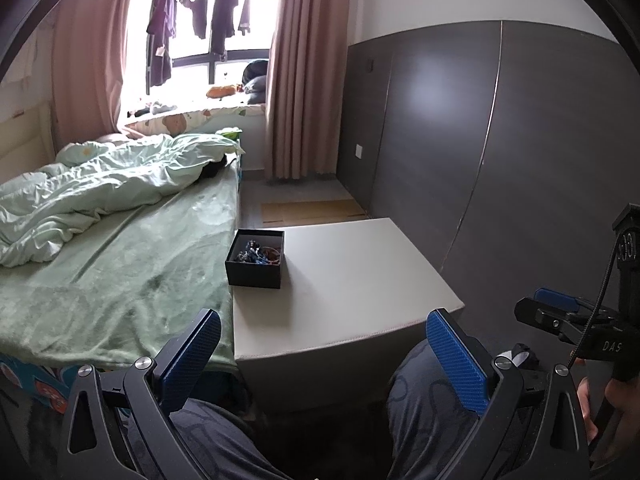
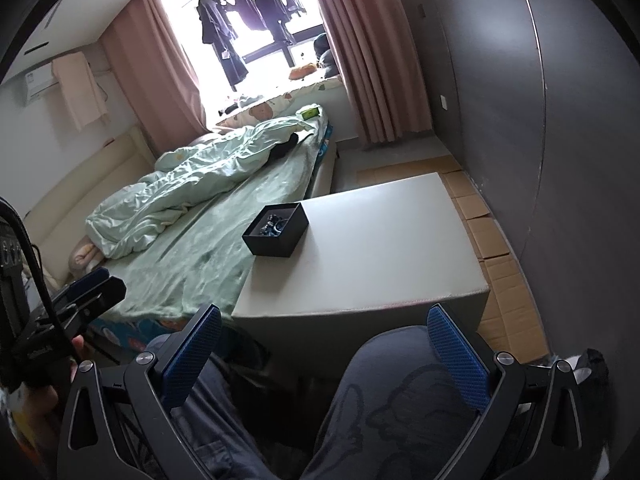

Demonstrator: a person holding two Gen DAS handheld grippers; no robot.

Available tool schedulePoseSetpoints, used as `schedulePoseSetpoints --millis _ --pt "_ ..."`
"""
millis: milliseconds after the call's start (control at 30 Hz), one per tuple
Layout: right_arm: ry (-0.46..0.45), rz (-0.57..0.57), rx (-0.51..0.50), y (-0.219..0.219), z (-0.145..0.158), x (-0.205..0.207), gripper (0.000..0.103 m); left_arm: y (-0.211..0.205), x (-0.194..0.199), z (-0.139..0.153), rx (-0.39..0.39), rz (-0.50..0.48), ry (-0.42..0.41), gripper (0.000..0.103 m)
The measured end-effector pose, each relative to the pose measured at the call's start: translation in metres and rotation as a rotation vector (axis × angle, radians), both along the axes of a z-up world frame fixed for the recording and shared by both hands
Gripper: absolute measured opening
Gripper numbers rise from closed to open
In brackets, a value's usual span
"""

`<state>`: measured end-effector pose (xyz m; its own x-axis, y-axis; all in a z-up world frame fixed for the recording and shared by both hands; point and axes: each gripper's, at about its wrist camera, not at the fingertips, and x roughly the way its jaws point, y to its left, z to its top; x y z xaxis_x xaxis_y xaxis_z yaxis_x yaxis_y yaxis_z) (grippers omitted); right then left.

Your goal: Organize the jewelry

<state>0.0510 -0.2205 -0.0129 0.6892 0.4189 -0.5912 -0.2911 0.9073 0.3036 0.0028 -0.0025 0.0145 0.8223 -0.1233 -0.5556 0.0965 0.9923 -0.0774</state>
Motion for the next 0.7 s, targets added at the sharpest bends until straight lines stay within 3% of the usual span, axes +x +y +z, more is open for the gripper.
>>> schedulePoseSetpoints --millis 700 --pt "0.006 0.007 -0.003 0.006 -0.0033 0.0043 0.103 0.0082 0.0094 -0.0022 -0.02 -0.001 0.016 0.103"
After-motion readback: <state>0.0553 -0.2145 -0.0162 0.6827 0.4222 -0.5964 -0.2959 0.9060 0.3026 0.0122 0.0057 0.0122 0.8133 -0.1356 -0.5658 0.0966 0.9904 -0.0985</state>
